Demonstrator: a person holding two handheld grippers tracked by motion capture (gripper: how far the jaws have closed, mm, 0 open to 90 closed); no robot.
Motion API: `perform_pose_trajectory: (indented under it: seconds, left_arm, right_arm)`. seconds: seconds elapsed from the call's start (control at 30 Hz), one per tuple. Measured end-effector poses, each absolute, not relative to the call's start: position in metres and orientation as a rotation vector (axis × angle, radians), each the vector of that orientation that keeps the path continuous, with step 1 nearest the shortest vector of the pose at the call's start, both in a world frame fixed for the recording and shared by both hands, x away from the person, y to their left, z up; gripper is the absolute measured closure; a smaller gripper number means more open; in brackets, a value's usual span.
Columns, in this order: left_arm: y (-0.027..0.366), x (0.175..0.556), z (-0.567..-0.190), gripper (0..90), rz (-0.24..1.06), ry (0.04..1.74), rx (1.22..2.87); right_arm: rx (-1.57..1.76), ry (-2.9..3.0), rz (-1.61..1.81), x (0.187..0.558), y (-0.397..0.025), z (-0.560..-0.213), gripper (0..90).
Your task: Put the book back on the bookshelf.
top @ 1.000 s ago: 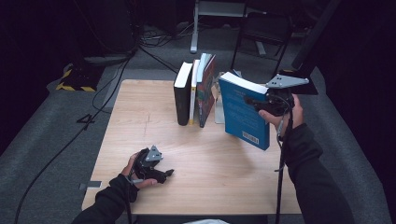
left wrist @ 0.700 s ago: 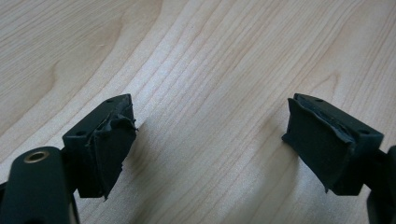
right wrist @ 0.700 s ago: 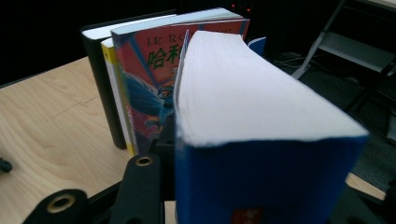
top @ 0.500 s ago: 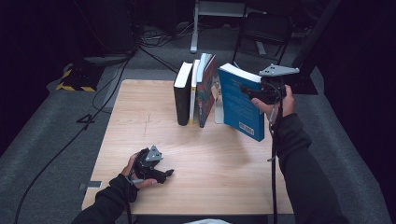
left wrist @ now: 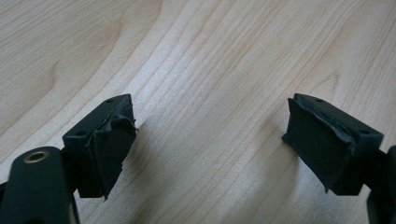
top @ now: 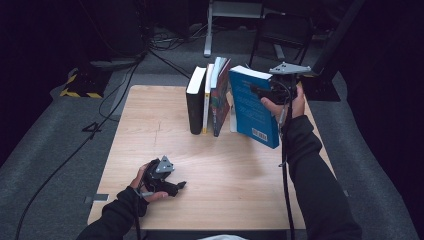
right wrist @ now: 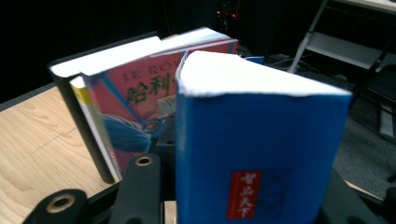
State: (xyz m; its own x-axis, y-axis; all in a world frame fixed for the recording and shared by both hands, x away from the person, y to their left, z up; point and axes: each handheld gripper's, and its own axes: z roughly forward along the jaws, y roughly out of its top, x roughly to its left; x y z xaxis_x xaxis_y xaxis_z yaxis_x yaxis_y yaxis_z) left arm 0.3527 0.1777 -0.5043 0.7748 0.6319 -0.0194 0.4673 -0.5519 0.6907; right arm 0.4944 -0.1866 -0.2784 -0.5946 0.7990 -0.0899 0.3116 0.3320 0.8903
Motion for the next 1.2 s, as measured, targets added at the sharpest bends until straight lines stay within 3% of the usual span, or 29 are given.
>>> perform_pose_trajectory:
  seconds: [1.2]
  left_arm:
    - [0.177, 0.353, -0.504, 16.2, 0.300, 0.811, 2.257]
  right_arm:
    - [1.120, 1.899, 1.204, 0.540, -0.176, -0.298, 60.5]
